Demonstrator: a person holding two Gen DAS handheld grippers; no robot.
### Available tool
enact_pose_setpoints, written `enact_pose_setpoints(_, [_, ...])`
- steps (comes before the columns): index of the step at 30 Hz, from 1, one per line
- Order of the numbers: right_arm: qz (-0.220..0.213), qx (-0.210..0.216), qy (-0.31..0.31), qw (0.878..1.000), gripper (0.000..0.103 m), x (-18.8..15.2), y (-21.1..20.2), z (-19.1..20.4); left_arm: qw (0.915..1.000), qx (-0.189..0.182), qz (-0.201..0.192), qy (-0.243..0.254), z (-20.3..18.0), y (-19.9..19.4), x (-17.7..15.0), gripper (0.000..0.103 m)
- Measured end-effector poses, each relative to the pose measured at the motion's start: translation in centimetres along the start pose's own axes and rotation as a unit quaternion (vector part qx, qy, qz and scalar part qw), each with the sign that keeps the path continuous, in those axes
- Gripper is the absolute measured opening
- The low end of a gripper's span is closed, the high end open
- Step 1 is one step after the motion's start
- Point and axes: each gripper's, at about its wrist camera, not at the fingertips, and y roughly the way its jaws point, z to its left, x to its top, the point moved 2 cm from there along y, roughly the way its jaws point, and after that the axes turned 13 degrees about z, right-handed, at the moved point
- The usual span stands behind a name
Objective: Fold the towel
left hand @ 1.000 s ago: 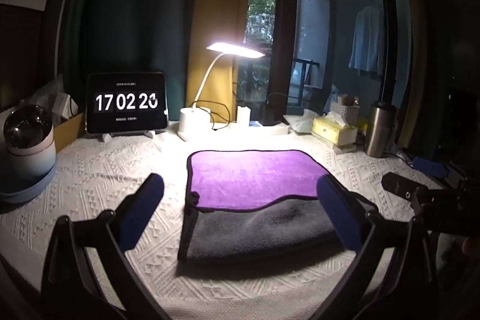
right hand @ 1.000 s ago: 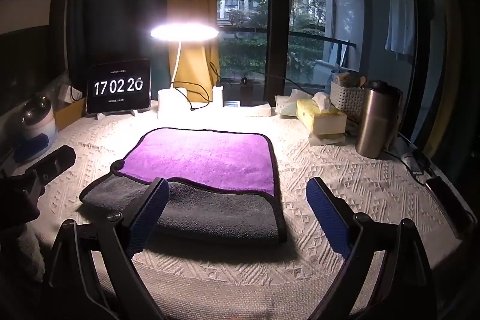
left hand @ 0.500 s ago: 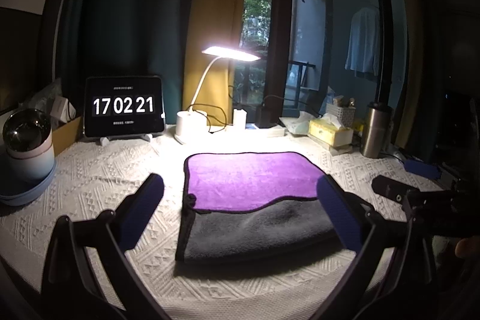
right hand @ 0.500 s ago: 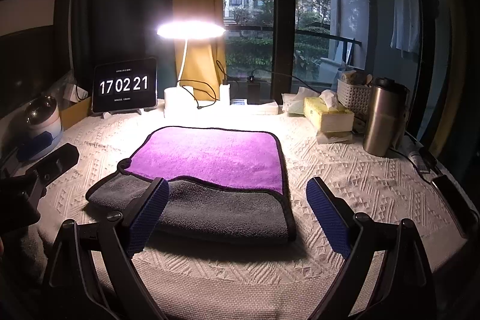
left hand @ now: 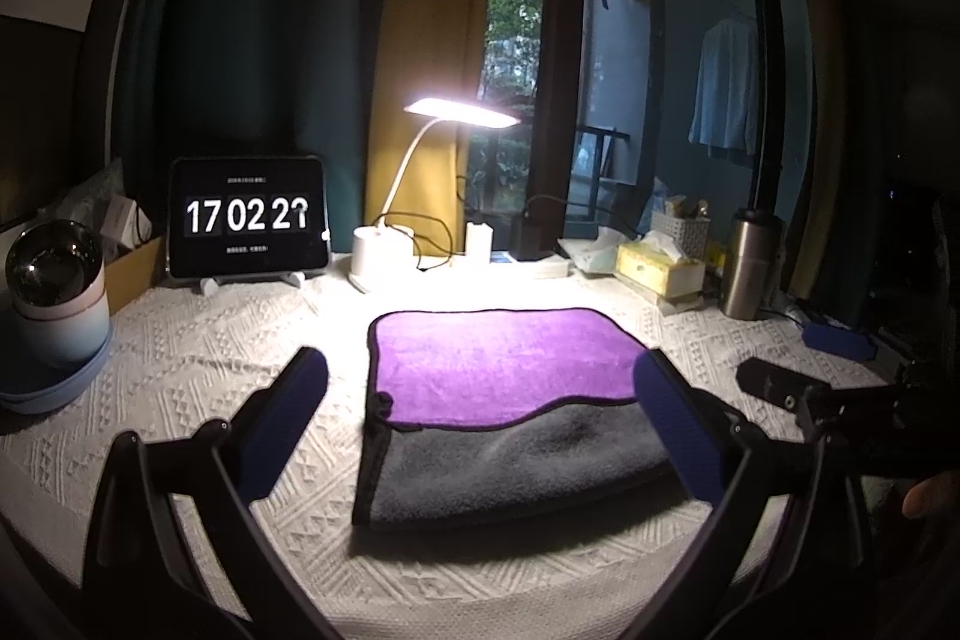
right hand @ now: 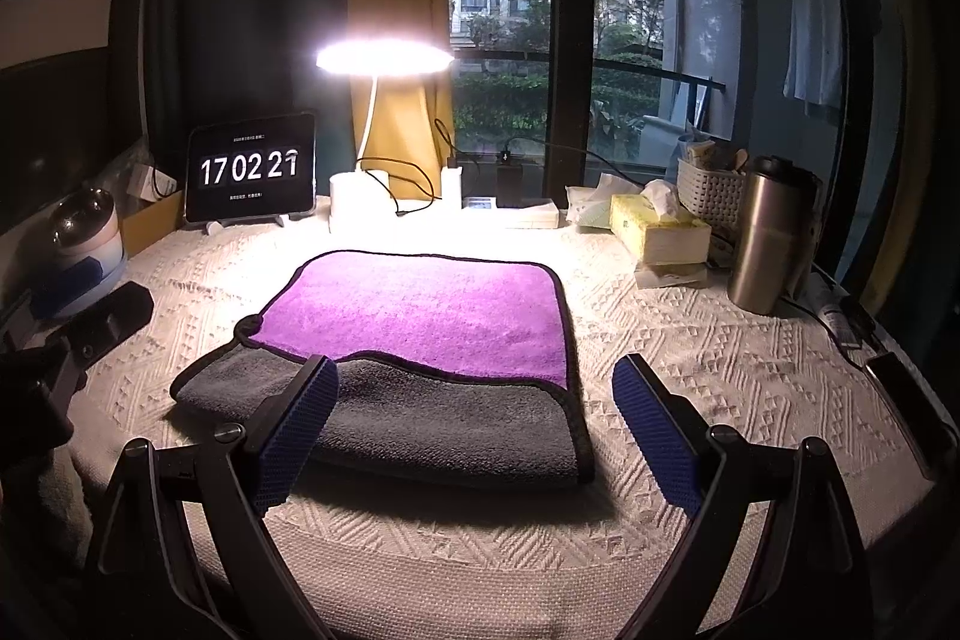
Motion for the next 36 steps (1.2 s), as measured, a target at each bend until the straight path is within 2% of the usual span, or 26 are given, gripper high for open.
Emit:
enact_pose_setpoints(24, [0.002, 0.001, 0.002, 1.0, 0.095, 0.2, 0.3, -0.1, 1.0, 0.005, -0.005, 0.004, 0.0, 0.0, 0.1, 0.102])
enact_pose_setpoints(36, [0.003, 0.0, 0.004, 1.0, 0.095, 0.1, 0.6, -0.5, 0.9999, 0.007, 0.012, 0.001, 0.1, 0.9, -0.1, 0.102])
